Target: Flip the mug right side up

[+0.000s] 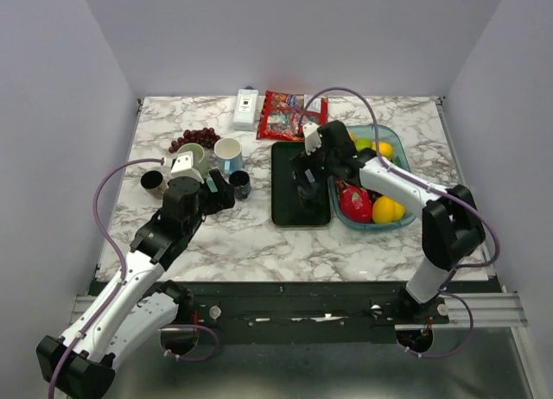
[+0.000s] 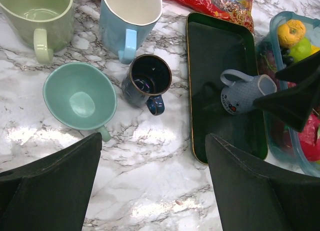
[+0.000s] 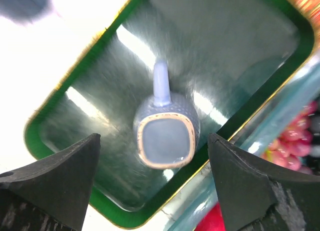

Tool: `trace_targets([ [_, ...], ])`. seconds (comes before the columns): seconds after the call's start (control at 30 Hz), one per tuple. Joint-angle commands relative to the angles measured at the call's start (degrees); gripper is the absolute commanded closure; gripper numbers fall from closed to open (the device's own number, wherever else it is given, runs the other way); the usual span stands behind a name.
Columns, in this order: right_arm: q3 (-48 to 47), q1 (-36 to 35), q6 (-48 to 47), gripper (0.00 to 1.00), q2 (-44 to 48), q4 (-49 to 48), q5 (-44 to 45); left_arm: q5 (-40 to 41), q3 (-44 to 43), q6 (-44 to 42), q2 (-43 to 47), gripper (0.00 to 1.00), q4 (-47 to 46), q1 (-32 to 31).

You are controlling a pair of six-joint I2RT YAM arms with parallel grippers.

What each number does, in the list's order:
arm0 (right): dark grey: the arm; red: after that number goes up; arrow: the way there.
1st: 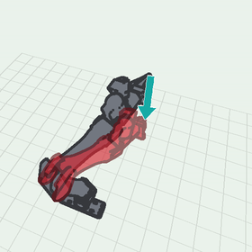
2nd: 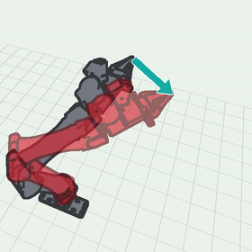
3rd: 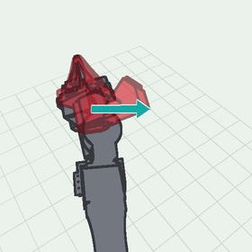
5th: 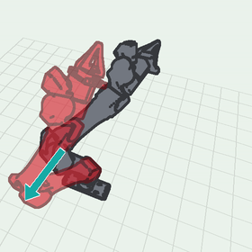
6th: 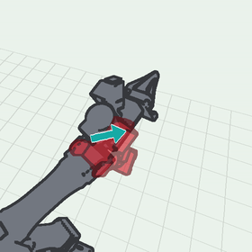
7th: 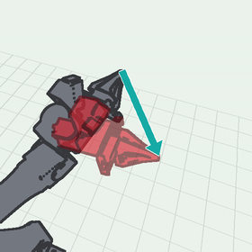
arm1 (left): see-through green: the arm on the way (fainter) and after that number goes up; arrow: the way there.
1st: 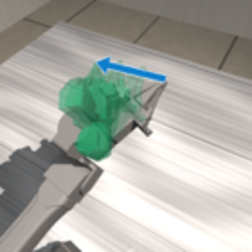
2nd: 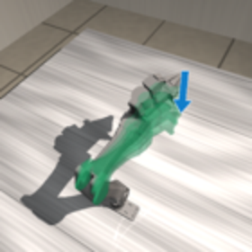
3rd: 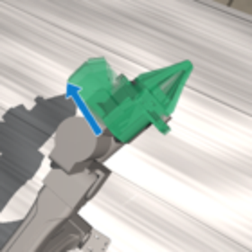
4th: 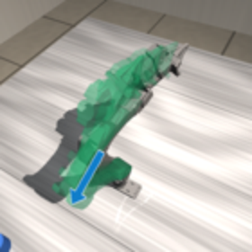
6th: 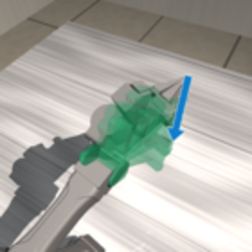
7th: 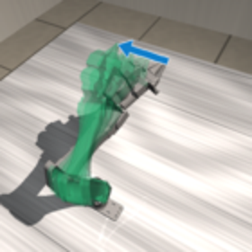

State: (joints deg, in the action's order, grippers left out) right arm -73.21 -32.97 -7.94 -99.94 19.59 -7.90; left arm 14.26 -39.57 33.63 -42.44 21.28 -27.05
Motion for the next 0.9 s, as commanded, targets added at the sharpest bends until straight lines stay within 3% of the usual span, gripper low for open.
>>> trace_targets([
  [0.0, 1.0, 0.2, 7.0, 0.05, 6.1, -9.3, 0.0, -0.6, 0.5, -0.6, 1.1, 0.08, -0.6, 0.3],
  [0.13, -4.3, 0.1, 14.2, 0.08, 4.0, -9.0, 3.8, -0.7, 0.4, -0.6, 1.3, 0.08, -0.7, 0.4],
  [0.23, -10.1, -0.1, 19.8, 0.29, -2.2, -3.0, 7.5, -0.7, 0.6, -0.5, 1.5, 0.08, -0.7, 0.4],
  [0.27, -13.9, -0.2, 22.0, 0.44, -3.8, 1.1, 7.6, -0.6, 0.6, -0.5, 1.5, 0.08, -0.7, 0.4],
  [0.33, -17.4, -0.7, 24.2, 0.57, -7.9, 4.8, 13.2, -0.6, 0.5, -0.4, 1.7, 0.08, -0.6, 0.4],
  [0.37, -18.4, -1.0, 25.4, 0.69, -8.8, 7.4, 14.4, -0.6, 0.7, -0.4, 1.7, 0.08, -0.7, 0.4],
  [0.47, -22.1, -1.8, 26.1, 0.81, -12.5, 11.9, 18.3, -0.7, 0.9, -0.3, 1.8, 0.08, -0.8, 0.4],
  [0.67, -29.8, -3.2, 24.6, 0.89, -20.0, 20.4, 24.1, -0.7, 1.1, -0.2, 1.6, 0.08, -1.0, 0.4],
  [0.87, -31.8, -5.2, 18.9, 0.89, -22.3, 20.8, 23.5, -0.7, 1.1, -0.1, 1.4, 0.08, -1.2, 0.4],
])
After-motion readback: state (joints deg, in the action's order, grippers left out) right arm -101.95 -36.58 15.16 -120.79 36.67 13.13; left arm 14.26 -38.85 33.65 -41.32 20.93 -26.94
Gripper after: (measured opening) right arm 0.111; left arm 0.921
